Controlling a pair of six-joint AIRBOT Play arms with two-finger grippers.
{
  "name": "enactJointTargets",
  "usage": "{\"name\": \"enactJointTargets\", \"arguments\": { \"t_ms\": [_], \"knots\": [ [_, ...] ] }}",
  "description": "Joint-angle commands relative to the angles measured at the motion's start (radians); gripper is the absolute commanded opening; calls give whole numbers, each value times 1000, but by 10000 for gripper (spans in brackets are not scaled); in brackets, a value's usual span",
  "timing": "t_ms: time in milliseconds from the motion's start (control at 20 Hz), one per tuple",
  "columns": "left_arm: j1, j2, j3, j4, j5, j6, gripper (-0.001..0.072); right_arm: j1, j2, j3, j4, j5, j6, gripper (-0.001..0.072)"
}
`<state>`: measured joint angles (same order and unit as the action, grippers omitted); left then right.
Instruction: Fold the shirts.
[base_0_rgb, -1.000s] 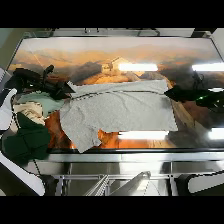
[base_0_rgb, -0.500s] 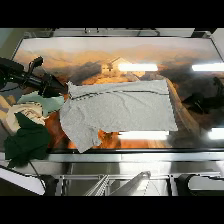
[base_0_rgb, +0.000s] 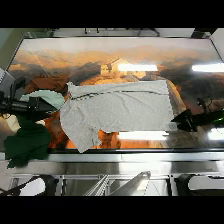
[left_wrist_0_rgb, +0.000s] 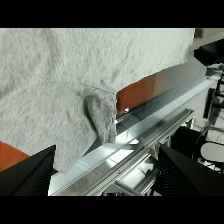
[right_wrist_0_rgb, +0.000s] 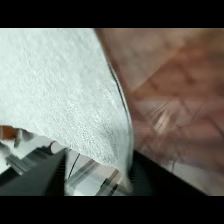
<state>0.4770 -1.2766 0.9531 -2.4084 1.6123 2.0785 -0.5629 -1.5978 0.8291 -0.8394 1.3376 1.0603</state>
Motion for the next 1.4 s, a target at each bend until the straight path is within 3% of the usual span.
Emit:
{"name": "enactJointTargets", "arguments": {
  "t_ms": [0, 50, 100, 150, 250, 300, 350, 400, 900, 950, 1350],
  "knots": [
    [93, 150, -174, 2, -77, 19, 700, 40, -43, -34, 53, -38, -80, 425],
    [115, 186, -212, 10, -108, 18, 700, 54, -42, -33, 59, -39, -85, 422],
    [133, 221, -255, 9, -132, 18, 700, 63, -42, -33, 60, -39, -88, 289],
    [148, 246, -295, 9, -143, 18, 700, 67, -42, -33, 59, -39, -89, 94],
    [150, 272, -371, 8, -172, 18, 699, 66, -40, -33, 58, -39, -89, 17],
    [150, 274, -402, 8, -193, 18, 663, 66, -40, -33, 58, -39, -89, 17],
    [150, 267, -431, 8, -214, 18, 528, 66, -40, -33, 58, -38, -89, 17],
    [150, 252, -456, 7, -237, 18, 445, 66, -40, -33, 59, -38, -92, 17],
    [129, -58, -556, -28, -426, 19, 449, 66, -40, -33, 59, -39, -93, 17],
    [105, -78, -556, -32, -453, 19, 525, 66, -40, -33, 59, -39, -93, 17],
    [-184, -83, -449, -80, -600, -15, 515, 66, -40, -33, 59, -29, -92, 17]
  ]
}}
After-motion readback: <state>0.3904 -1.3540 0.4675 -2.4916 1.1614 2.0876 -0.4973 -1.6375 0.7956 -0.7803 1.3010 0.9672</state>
